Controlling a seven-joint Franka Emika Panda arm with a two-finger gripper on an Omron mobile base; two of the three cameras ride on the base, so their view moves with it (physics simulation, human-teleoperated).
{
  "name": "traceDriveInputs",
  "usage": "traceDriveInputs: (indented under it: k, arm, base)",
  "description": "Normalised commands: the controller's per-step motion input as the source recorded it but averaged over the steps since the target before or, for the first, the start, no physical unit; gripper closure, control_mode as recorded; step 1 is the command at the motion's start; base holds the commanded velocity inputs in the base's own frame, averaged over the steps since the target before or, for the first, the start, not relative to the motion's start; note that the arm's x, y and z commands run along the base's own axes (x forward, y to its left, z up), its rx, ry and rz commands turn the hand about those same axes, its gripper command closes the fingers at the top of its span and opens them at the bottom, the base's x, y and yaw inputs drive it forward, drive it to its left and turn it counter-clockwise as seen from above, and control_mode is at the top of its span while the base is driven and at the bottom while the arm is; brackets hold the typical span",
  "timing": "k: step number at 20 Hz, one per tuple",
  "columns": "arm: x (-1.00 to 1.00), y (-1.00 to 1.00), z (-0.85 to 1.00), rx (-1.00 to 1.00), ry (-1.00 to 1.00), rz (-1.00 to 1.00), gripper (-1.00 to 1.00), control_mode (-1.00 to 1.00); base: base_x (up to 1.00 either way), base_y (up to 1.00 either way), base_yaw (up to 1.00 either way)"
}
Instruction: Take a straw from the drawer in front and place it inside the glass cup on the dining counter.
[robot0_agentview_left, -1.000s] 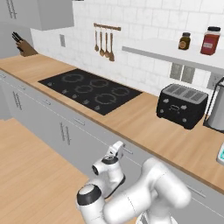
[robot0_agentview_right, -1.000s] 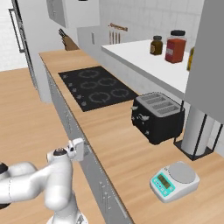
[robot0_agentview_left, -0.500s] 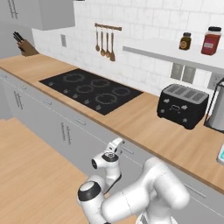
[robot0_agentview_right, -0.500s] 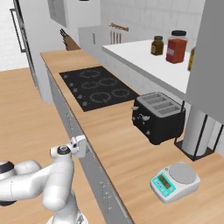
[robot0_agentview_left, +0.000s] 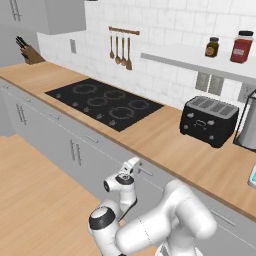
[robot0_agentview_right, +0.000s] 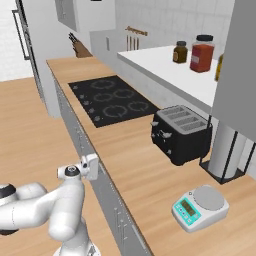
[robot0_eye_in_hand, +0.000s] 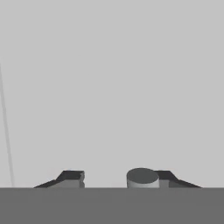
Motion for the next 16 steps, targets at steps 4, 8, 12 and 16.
traceDriveInputs:
  k: [4, 8, 12, 16]
  arm:
    - [-0.24, 0.21, -0.06, -0.07, -0.04, 0.0, 1.0, -1.0]
    - [-0.52, 0.63, 0.0, -0.04, -0.09, 0.0, 1.0, -1.0]
    - [-0.72, 0.98, 0.0, 0.0, -0.07, 0.0, 1.0, -1.0]
    - [-0.71, 1.0, 0.0, 0.0, -0.01, 0.0, 1.0, -1.0]
  base:
    - [0.0, 0.0, 0.0]
    - [0.0, 0.0, 0.0]
    - [0.0, 0.0, 0.0]
    - [0.0, 0.0, 0.0]
